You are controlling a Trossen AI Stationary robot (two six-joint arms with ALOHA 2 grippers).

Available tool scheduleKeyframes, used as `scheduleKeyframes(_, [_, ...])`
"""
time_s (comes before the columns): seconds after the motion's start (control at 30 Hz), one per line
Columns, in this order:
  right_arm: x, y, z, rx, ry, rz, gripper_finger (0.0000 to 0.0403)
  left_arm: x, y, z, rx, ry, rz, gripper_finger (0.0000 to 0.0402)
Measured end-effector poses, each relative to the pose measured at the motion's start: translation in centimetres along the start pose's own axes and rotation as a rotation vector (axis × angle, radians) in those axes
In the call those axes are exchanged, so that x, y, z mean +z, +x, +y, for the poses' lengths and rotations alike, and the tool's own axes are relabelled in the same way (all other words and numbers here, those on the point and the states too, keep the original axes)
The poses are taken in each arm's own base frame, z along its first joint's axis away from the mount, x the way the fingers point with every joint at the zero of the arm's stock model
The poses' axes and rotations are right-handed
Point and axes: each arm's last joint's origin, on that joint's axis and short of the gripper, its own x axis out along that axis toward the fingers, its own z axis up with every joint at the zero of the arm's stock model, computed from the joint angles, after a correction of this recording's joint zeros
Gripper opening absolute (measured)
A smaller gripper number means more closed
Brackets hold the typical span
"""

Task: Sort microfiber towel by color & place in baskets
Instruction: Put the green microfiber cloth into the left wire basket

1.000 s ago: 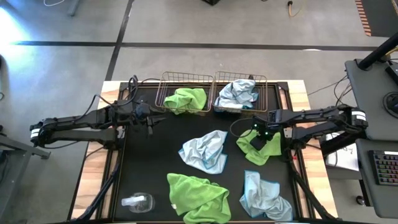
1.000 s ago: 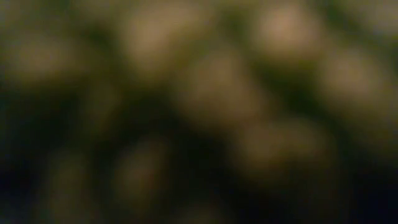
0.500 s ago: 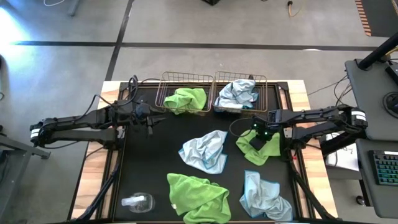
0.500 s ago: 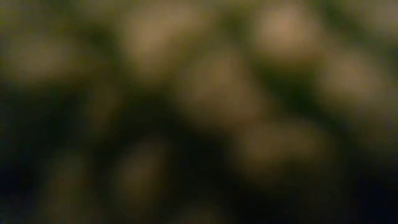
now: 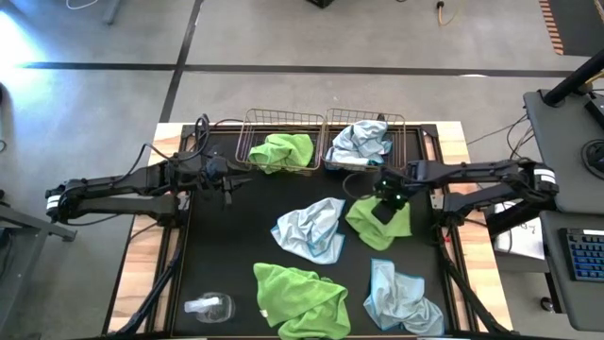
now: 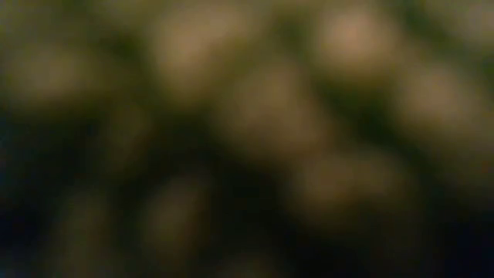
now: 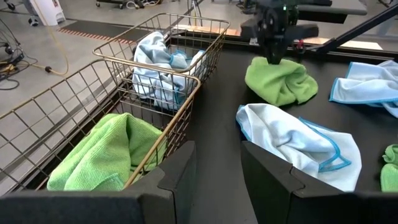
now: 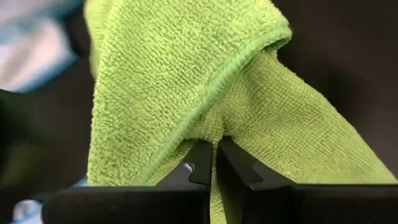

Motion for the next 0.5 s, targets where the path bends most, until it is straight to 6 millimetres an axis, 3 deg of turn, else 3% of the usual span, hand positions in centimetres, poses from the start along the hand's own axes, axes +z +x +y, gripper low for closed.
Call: scheduleKeyframes(0.5, [4.8,-9.7,6.0,0.059,-0.316,-0.415,0.0009,0.0,0.0,0.0,0.000,-0.020,0.000,0.0113])
